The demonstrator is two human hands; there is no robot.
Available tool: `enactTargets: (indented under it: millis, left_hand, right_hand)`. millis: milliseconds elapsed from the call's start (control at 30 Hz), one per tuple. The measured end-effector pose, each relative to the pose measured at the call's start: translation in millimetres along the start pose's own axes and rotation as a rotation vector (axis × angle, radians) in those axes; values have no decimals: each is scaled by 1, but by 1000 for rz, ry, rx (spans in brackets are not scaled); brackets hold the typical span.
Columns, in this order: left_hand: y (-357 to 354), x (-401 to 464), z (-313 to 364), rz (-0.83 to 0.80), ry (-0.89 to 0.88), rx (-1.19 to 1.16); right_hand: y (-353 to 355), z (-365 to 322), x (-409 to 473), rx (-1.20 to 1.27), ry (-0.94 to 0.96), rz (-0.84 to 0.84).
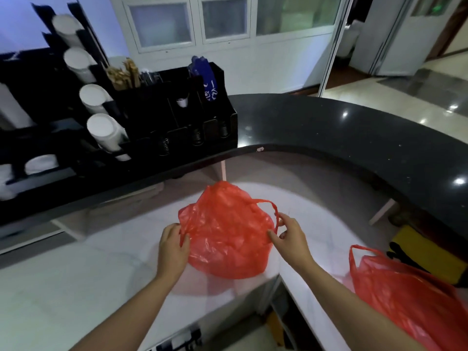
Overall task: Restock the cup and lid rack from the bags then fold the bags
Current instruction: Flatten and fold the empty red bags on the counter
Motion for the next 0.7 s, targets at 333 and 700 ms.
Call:
enactTargets:
  millis: [333, 700]
  left_hand:
    - [-3, -8, -24, -246, 41, -166]
    - [-12, -27, -40, -33, 914, -1011]
  right_hand:
    - [-8, -74, 2, -292, 194, 24]
    - [-4, -34, -15, -61, -88, -31]
Point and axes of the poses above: each hand's wrist, its own x-axis towards the middle knuckle, its own y-axis out of the back of the hand, z = x × y, the point moved 2 cm from there along x, towards the middle knuckle, and after that the axes turned 15 degrees about -y, right-handed, at the moved point
